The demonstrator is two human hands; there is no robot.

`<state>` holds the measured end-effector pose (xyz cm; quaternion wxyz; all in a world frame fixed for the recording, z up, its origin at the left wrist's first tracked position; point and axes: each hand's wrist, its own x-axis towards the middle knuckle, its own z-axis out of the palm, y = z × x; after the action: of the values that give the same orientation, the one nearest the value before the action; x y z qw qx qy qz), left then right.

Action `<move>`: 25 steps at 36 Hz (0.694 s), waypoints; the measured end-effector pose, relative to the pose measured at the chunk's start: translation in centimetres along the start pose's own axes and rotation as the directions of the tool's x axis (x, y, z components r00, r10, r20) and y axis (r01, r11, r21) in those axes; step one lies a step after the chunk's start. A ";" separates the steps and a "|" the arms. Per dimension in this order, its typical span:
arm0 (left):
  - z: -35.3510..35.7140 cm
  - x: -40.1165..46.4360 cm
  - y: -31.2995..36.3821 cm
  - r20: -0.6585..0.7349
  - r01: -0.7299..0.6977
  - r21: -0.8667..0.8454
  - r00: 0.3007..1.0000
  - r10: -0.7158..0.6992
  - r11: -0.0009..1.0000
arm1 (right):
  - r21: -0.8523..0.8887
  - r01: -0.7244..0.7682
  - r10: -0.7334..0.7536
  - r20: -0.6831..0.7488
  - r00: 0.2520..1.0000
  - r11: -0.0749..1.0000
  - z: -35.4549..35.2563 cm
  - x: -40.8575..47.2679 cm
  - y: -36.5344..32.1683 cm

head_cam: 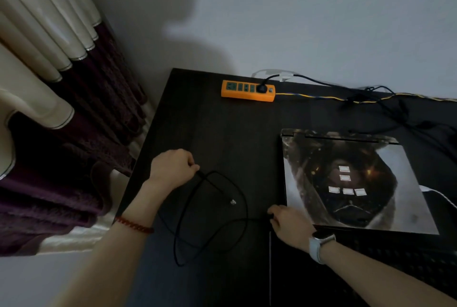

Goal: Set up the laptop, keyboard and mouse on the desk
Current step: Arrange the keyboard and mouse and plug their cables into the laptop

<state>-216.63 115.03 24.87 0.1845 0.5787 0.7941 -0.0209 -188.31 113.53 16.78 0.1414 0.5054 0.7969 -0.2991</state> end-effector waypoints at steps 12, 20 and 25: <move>-0.3 0.2 0.5 -0.158 -0.163 -0.486 0.983 0.097 0.858 | 0.629 0.141 0.017 -0.239 0.971 0.765 -5.7 5.4 -4.8; 0.4 0.6 -0.3 -0.106 -0.196 -0.648 0.980 0.167 0.736 | -0.040 0.205 -0.201 -0.449 0.871 0.978 -8.7 8.1 -4.3; 2.4 0.9 -0.6 -0.057 -0.134 -0.498 0.991 0.123 0.857 | 0.005 0.129 -0.117 -0.389 0.914 0.992 -9.7 7.9 -2.5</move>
<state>-216.77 115.05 22.21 0.3201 0.5629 0.7340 0.2048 -193.31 124.46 21.06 -0.0459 0.5055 0.8347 -0.2138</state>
